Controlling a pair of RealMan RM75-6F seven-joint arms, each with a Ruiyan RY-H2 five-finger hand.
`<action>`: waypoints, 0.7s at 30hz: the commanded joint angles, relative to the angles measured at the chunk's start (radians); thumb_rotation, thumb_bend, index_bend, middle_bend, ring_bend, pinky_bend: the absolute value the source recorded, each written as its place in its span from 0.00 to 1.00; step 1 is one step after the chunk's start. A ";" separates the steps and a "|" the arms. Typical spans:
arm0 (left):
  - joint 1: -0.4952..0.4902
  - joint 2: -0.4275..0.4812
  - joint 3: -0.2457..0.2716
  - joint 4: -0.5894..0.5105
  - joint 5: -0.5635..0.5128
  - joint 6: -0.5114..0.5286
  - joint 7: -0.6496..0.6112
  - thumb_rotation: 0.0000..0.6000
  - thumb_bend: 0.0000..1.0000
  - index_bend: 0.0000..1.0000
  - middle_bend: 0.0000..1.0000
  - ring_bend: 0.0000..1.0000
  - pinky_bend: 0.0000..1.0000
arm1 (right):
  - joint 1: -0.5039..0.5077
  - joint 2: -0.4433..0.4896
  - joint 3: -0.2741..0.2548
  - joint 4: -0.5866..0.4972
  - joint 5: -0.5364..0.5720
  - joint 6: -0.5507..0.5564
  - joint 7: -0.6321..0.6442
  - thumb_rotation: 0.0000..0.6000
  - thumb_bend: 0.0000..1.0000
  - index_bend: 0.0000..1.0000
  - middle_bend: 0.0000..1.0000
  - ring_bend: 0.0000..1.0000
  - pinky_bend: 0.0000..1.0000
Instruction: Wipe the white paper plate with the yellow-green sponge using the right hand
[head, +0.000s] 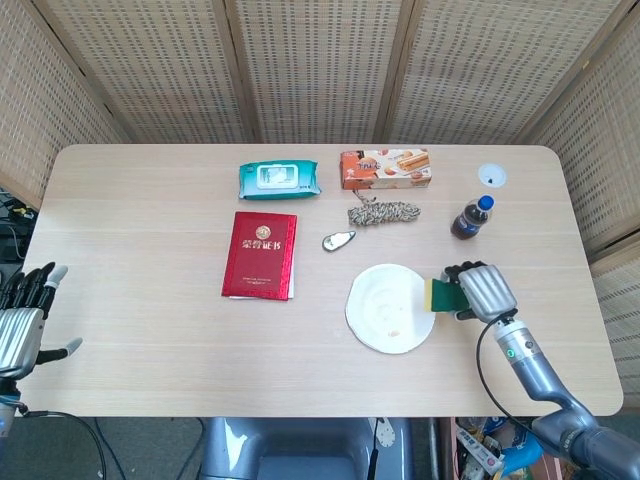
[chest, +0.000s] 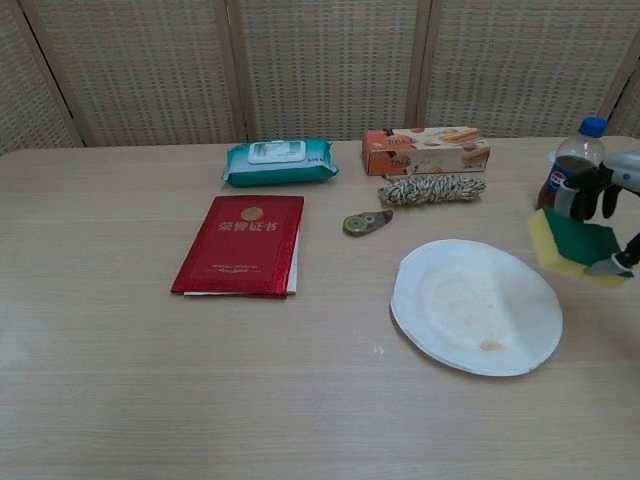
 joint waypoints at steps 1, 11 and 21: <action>0.000 0.001 -0.001 0.000 -0.001 0.000 -0.002 1.00 0.00 0.00 0.00 0.00 0.00 | 0.057 0.101 0.022 -0.195 -0.021 -0.043 0.145 1.00 0.06 0.46 0.53 0.41 0.37; -0.001 0.003 -0.005 0.000 -0.016 -0.003 -0.003 1.00 0.00 0.00 0.00 0.00 0.00 | 0.136 0.012 0.066 -0.240 0.014 -0.102 0.218 1.00 0.06 0.48 0.53 0.41 0.13; -0.005 0.003 -0.006 0.000 -0.029 -0.015 -0.001 1.00 0.00 0.00 0.00 0.00 0.00 | 0.153 -0.121 0.024 -0.099 0.007 -0.120 0.241 1.00 0.06 0.49 0.53 0.41 0.13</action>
